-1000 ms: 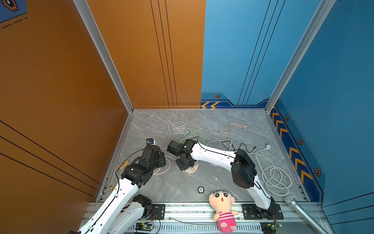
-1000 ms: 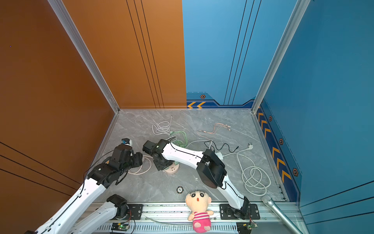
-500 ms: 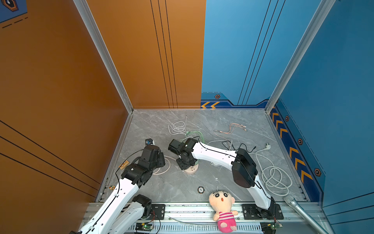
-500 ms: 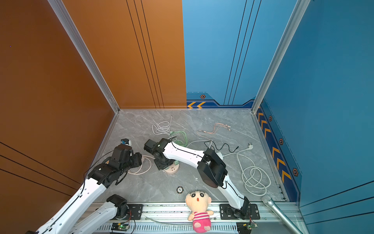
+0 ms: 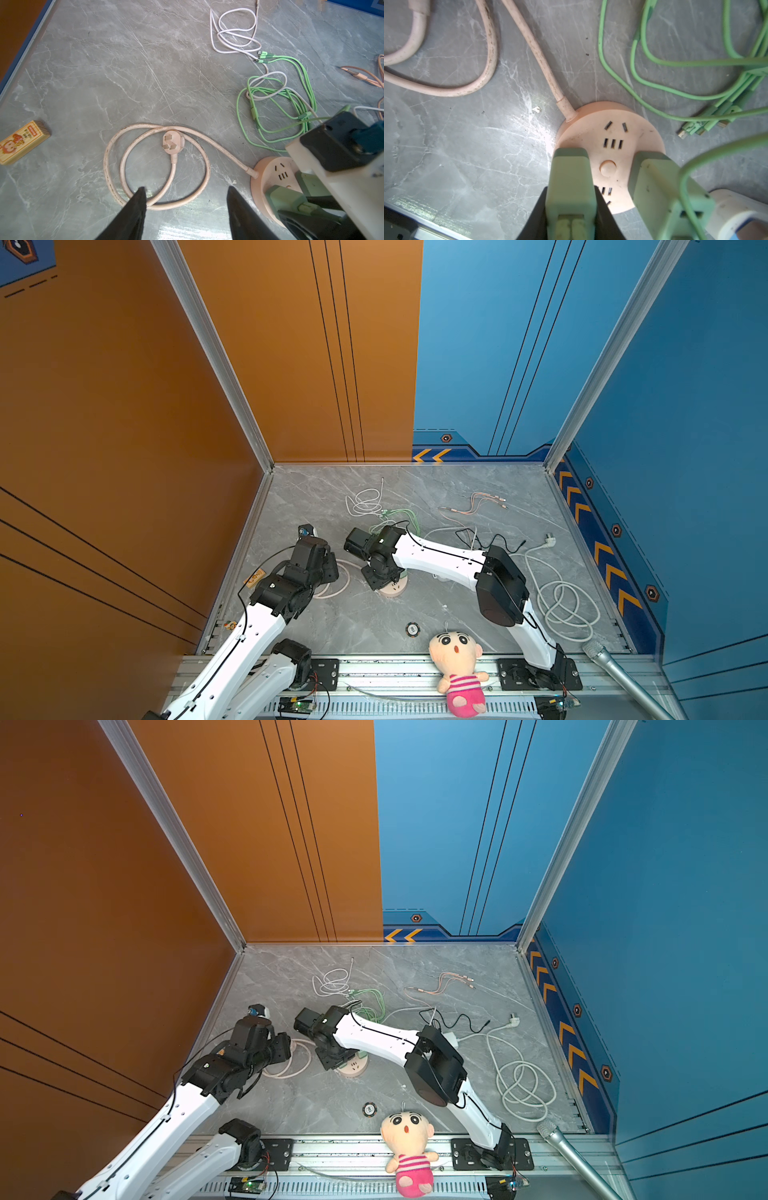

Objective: Insert plugs into power strip
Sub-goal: Insert the plug into the socket.

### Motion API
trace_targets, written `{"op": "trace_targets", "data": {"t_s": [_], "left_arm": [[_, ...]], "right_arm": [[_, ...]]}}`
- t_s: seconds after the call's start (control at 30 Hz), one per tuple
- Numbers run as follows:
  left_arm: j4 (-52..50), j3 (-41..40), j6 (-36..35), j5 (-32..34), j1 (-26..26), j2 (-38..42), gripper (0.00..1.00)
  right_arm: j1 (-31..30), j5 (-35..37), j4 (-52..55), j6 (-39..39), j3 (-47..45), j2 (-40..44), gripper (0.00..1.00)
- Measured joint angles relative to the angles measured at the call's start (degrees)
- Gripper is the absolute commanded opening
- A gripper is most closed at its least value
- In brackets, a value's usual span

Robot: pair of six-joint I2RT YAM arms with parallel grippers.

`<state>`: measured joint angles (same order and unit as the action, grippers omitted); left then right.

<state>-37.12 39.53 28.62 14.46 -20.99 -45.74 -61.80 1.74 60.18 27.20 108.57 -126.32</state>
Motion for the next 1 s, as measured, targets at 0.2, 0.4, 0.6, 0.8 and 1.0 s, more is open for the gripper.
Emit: {"op": "trace_targets", "data": {"t_s": [0.2,0.4,0.6,0.8,1.0], "left_arm": [[0.0,0.0,0.1,-0.2,0.0,-0.2,0.62],[0.0,0.0,0.4,-0.2,0.1,-0.3,0.61],[0.0,0.0,0.4,-0.5,0.4,-1.3,0.61],[0.0,0.0,0.7,-0.7,0.4,-1.3,0.58],[0.0,0.0,0.8,-1.1,0.9,-1.3,0.59]], "right_arm": [[0.5,-1.2,-0.9,-0.2,-1.2,0.4,0.00],[0.4,-1.7,-2.1,-0.3,-2.4,0.7,0.00],[0.4,-1.7,-1.6,-0.4,-1.4,0.1,0.00],[0.3,-1.6,-1.0,-0.4,-0.5,-1.0,0.00],[0.3,-1.6,-0.7,-0.9,-0.1,-1.3,0.00]]}}
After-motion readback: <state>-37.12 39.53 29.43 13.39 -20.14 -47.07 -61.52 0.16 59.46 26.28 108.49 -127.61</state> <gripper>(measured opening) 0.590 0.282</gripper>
